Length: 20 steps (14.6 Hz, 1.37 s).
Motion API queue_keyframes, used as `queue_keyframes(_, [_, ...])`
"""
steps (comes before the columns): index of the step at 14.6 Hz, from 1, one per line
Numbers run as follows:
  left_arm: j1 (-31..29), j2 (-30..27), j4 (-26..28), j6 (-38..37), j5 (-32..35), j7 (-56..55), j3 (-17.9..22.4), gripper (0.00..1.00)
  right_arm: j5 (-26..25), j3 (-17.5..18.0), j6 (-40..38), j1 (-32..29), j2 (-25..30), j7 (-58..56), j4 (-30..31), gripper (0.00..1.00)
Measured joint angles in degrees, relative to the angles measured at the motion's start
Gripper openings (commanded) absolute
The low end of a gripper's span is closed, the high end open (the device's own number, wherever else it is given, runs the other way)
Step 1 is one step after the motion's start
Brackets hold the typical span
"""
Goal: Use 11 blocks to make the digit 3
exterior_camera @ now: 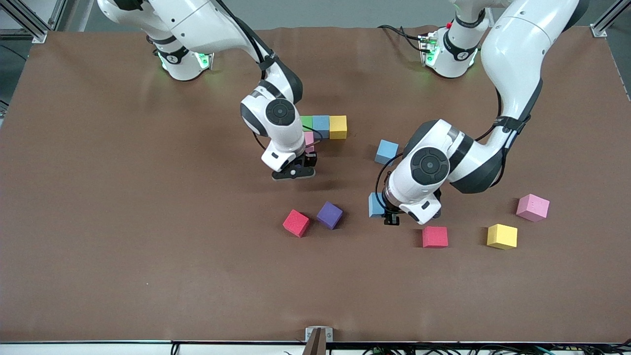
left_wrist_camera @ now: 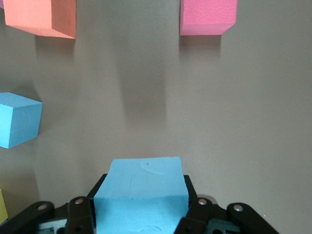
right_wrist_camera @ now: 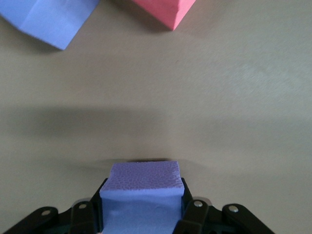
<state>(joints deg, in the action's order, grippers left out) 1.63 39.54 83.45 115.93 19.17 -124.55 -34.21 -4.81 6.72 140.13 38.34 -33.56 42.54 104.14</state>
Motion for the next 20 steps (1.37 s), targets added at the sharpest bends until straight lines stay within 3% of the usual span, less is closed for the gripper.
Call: queue_keyframes(20, [-0.02, 0.05, 0.17, 0.27, 0.0, 0.0, 0.05, 0.11, -3.44, -0.33, -0.17, 2.26, -1.72, 7.67, -1.15, 0.01])
